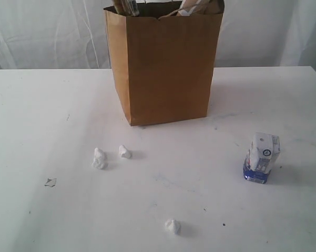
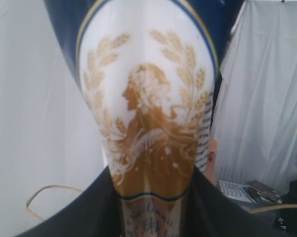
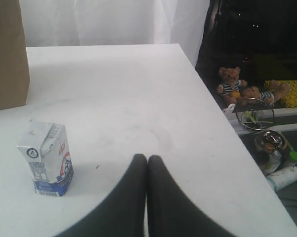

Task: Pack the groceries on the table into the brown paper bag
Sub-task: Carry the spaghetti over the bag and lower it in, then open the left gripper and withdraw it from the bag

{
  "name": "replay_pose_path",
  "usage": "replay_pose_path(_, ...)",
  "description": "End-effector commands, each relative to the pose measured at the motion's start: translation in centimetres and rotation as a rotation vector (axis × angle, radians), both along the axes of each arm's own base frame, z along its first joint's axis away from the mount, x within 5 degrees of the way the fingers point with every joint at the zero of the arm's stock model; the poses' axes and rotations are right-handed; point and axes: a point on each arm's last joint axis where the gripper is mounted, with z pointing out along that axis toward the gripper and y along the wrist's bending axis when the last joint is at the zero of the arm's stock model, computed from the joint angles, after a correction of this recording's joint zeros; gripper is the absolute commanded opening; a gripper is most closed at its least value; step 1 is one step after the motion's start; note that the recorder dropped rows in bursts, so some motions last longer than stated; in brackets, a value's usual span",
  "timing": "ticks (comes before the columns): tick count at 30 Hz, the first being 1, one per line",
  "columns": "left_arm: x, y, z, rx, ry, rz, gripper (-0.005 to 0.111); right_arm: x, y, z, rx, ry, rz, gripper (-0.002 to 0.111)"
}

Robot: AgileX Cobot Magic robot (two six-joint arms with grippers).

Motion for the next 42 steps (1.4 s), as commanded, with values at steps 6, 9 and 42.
replay_pose_path(6, -0.2, -0.1, 0.9, -0.088, -0.017, -0.011, 0.000, 0.0, 0.0, -0.1, 0.005, -0.007, -0.002, 0.000)
replay_pose_path(9, -0.3, -0.1, 0.9, -0.065, -0.078, -0.004, 0.000, 0.0, 0.0, -0.1, 0.005, -0.007, -0.002, 0.000)
replay_pose_path(42, -1.3, -1.0, -0.4, 0.082, -0.090, -0.127, 0.079, 0.0, 0.0, 0.0, 0.004, -0.009, -0.002, 0.000)
